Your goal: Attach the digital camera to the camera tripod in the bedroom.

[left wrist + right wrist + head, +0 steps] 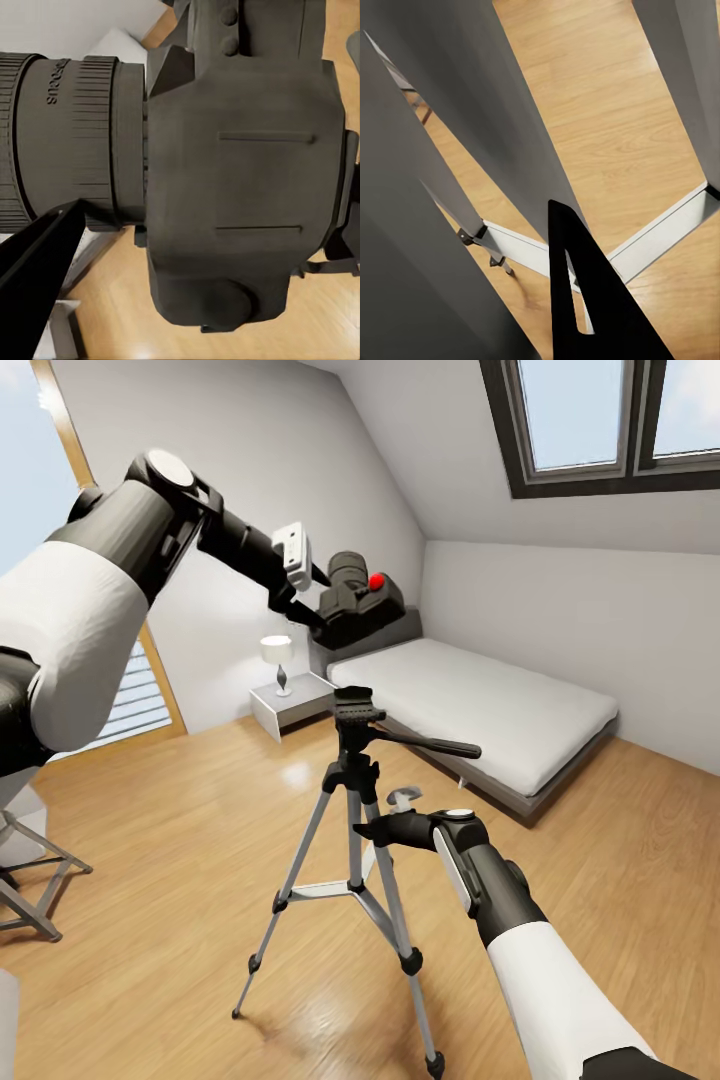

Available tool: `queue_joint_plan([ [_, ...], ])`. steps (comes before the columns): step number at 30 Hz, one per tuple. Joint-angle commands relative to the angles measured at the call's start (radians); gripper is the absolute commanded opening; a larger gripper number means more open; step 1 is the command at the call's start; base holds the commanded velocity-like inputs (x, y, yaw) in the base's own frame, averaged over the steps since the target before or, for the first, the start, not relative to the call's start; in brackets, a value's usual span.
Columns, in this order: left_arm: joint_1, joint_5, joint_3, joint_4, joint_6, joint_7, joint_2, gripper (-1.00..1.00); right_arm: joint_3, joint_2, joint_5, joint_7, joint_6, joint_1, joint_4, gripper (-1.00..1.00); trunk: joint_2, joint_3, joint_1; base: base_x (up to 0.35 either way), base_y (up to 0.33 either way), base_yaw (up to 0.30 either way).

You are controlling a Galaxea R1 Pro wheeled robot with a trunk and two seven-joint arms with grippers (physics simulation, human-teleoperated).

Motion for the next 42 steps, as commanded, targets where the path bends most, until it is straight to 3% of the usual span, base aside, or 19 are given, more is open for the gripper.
queue_joint_plan([
  [1, -0.001, -0.003, -0.001, -0.010, 0.006, -0.005, 0.000, -1.00, -0.002, 0.000, 0.040, 0.006, -0.001, -0.001, 0.016, -1.00, -0.002, -0.002, 0.001, 0.000, 0.000, 0.000],
  [15, -0.001, -0.004, -0.001, -0.044, 0.036, -0.020, 0.002, -1.00, -0.001, 0.000, 0.041, 0.006, -0.001, -0.001, 0.016, -1.00, -0.002, -0.002, 0.001, 0.000, 0.000, 0.000],
  [18, -0.001, -0.005, -0.002, -0.044, 0.083, -0.037, 0.002, -1.00, -0.001, 0.000, 0.041, 0.006, -0.001, -0.001, 0.016, -1.00, -0.002, -0.002, 0.001, 0.000, 0.000, 0.000],
  [22, -0.001, -0.007, -0.004, -0.050, 0.261, -0.117, 0.002, -1.00, -0.001, 0.000, 0.043, 0.005, -0.001, -0.001, 0.017, -1.00, -0.002, -0.002, 0.001, 0.000, 0.000, 0.000],
  [26, -0.001, -0.021, -0.005, -0.082, 0.351, -0.149, 0.003, -1.00, -0.001, 0.000, 0.058, 0.005, -0.001, -0.001, 0.017, -1.00, -0.002, -0.002, 0.001, 0.000, 0.000, 0.000],
  [34, -0.001, -0.026, 0.000, -0.110, 0.400, -0.164, 0.011, -1.00, -0.001, 0.001, 0.097, 0.003, -0.001, -0.001, 0.018, -1.00, -0.002, -0.002, 0.001, 0.000, 0.000, 0.000],
  [42, -0.001, -0.035, -0.002, -0.105, 0.430, -0.166, 0.009, -1.00, -0.002, 0.001, 0.102, 0.002, -0.001, -0.001, 0.018, -1.00, -0.002, -0.002, 0.001, 0.000, 0.000, 0.000],
])
